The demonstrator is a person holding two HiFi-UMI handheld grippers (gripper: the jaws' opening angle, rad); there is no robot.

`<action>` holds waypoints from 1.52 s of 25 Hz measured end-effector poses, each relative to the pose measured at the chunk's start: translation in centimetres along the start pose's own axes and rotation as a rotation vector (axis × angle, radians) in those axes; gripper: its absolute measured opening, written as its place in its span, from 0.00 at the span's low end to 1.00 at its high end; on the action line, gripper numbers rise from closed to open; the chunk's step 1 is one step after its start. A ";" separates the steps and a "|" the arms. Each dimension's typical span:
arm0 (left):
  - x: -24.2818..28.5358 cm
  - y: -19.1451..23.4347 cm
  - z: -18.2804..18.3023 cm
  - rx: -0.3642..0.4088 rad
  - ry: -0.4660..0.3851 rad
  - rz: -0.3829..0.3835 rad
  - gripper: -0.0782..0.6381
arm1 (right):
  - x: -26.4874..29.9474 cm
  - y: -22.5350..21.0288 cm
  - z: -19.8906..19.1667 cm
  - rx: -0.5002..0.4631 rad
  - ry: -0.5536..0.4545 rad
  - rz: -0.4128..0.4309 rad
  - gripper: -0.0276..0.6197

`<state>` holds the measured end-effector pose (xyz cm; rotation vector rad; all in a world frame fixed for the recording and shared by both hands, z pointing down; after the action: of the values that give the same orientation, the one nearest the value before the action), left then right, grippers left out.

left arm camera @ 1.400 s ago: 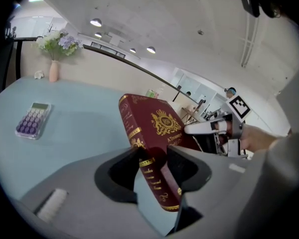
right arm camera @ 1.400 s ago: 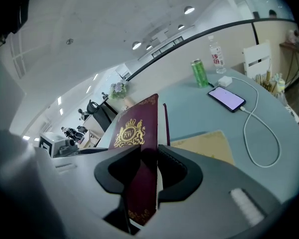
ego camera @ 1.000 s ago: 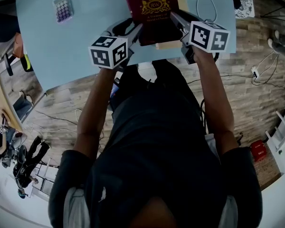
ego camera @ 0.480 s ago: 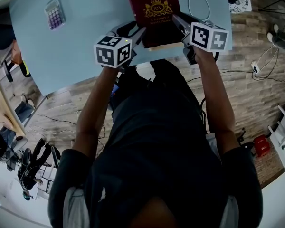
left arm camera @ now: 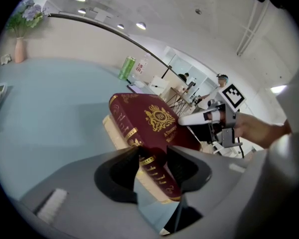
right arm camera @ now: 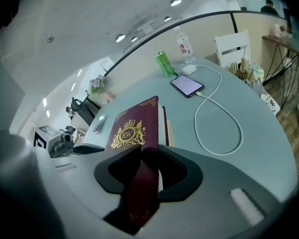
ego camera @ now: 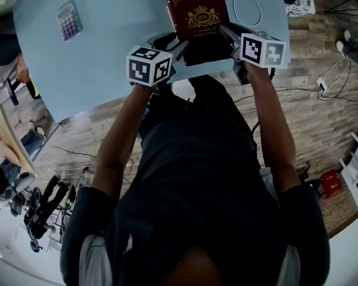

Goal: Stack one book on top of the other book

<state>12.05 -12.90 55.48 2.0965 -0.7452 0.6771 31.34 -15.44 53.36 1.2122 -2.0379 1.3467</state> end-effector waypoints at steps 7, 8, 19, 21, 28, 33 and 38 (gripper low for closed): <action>0.2 0.1 -0.2 -0.002 0.005 0.001 0.43 | 0.6 -0.4 -0.3 0.006 -0.006 0.001 0.21; 0.3 0.1 -0.2 -0.001 0.006 0.003 0.43 | 0.6 -0.4 -0.3 0.004 -0.005 0.001 0.21; -1.0 0.0 0.7 0.044 -0.041 0.007 0.43 | 0.0 0.2 0.4 -0.073 -0.023 -0.043 0.21; -2.1 0.3 1.2 0.047 -0.063 0.009 0.43 | -0.5 0.5 1.0 -0.086 -0.047 -0.066 0.21; -7.3 1.4 3.0 0.065 -0.159 0.029 0.43 | -3.1 4.0 4.7 -0.154 -0.182 -0.041 0.21; -11.7 1.9 4.1 0.106 -0.220 0.044 0.43 | -4.8 9.1 7.5 -0.222 -0.274 0.049 0.21; -16.1 2.1 5.3 0.156 -0.280 0.055 0.43 | -5.9 15.0 9.5 -0.324 -0.320 0.147 0.21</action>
<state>0.67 -13.83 42.74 2.3511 -0.9319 0.4882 23.11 -19.01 36.92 1.2080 -2.4923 0.8714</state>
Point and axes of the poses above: the fingertips, and each gripper's own axes: x forward along the fingers, y to its left, z out of its top, the point moved 5 cm from there along -x, backward along the fingers, and after that the axes turned 1 degree about z, right-handed, at the moved point
